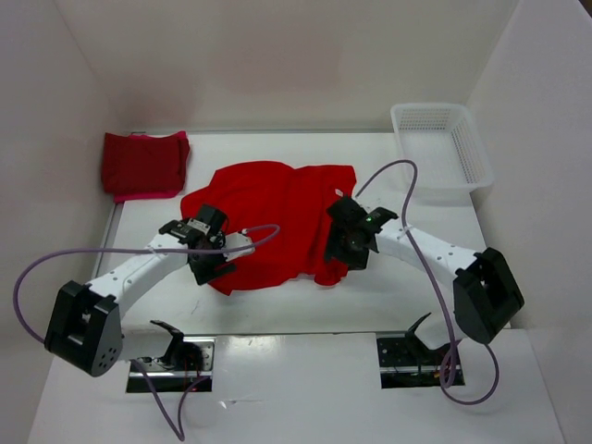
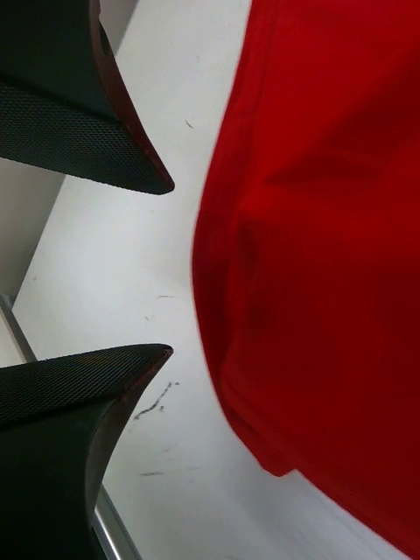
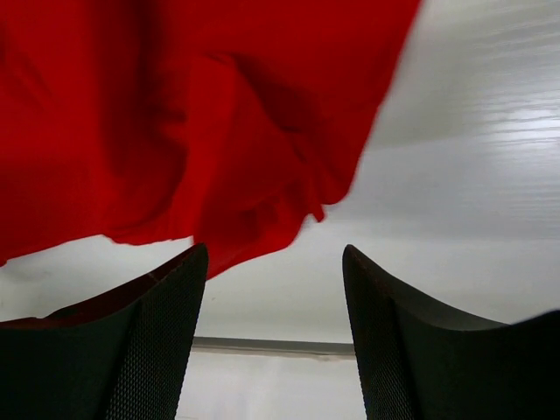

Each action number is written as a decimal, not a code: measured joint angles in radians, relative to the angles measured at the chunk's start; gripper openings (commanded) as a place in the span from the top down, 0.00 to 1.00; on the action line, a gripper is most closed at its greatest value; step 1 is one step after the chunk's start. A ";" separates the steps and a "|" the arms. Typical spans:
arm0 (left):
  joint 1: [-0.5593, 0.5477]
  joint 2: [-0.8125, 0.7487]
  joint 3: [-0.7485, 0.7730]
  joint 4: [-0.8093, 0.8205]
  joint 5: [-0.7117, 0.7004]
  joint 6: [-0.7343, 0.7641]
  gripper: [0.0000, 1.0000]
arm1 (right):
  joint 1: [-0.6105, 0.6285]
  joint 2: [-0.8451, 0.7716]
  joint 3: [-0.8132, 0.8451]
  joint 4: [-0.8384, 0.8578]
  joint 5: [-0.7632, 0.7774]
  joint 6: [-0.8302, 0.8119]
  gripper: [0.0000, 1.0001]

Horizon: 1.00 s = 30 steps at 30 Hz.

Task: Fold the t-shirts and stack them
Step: Flatten out the tshirt

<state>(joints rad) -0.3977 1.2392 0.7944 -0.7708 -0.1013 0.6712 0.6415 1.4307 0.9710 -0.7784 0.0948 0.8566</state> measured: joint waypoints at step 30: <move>0.148 0.109 -0.007 0.079 0.015 -0.047 0.27 | 0.146 0.293 0.063 0.095 0.035 0.089 1.00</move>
<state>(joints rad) -0.2493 1.3487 0.7876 -0.6914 -0.0864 0.6239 0.7879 1.7241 1.0336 -0.6830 0.1295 0.9455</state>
